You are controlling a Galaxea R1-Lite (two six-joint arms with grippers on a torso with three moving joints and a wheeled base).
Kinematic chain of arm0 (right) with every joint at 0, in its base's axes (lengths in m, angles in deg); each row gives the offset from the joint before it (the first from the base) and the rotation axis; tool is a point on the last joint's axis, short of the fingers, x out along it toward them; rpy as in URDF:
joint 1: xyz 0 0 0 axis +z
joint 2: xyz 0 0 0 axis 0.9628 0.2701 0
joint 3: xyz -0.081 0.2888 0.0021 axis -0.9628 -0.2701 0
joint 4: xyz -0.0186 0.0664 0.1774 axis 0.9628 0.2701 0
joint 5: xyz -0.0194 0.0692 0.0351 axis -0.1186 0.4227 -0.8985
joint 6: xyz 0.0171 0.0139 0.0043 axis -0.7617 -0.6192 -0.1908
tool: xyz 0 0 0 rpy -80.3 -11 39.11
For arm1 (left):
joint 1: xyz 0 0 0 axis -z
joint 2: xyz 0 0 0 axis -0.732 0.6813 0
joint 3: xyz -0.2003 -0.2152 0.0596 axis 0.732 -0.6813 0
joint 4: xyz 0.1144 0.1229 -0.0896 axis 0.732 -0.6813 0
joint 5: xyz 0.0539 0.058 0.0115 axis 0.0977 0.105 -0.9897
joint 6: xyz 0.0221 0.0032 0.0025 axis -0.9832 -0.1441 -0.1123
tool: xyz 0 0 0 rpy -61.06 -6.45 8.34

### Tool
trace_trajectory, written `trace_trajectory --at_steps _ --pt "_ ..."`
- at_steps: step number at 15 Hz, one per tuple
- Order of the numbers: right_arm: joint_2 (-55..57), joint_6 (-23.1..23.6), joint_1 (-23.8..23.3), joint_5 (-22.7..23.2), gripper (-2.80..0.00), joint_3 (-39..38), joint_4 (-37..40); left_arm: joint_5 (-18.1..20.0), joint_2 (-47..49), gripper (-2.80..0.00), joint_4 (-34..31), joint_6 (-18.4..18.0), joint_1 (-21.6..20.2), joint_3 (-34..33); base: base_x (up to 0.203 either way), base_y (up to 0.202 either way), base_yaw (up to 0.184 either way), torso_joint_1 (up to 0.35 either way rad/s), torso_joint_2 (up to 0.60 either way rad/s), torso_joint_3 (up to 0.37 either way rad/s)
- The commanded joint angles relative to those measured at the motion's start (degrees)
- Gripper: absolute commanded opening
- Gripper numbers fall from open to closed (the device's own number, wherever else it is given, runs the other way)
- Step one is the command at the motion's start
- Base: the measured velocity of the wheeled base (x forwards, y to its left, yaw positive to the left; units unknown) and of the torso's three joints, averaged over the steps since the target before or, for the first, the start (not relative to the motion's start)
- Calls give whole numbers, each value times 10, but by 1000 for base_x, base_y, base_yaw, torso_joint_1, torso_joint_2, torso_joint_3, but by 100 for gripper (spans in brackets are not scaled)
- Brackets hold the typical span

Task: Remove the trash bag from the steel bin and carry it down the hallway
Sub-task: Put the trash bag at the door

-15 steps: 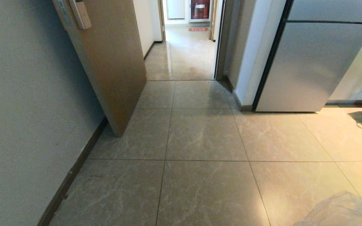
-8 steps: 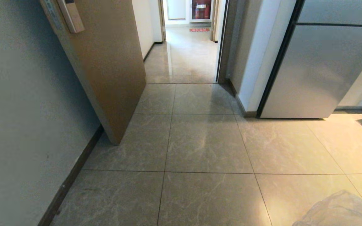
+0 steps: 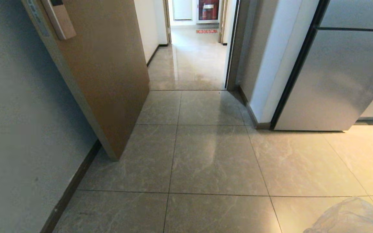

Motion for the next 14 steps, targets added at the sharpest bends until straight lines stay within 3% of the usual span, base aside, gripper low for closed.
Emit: trace_trajectory --at_steps 1,14 --pt "1 0 0 0 -280 -1 0 0 0 -280 0 0 0 0 191 0 -2 2 0 5" --pt "1 0 0 0 -280 -1 0 -1 0 -280 0 0 0 0 192 0 1 3 2 3"
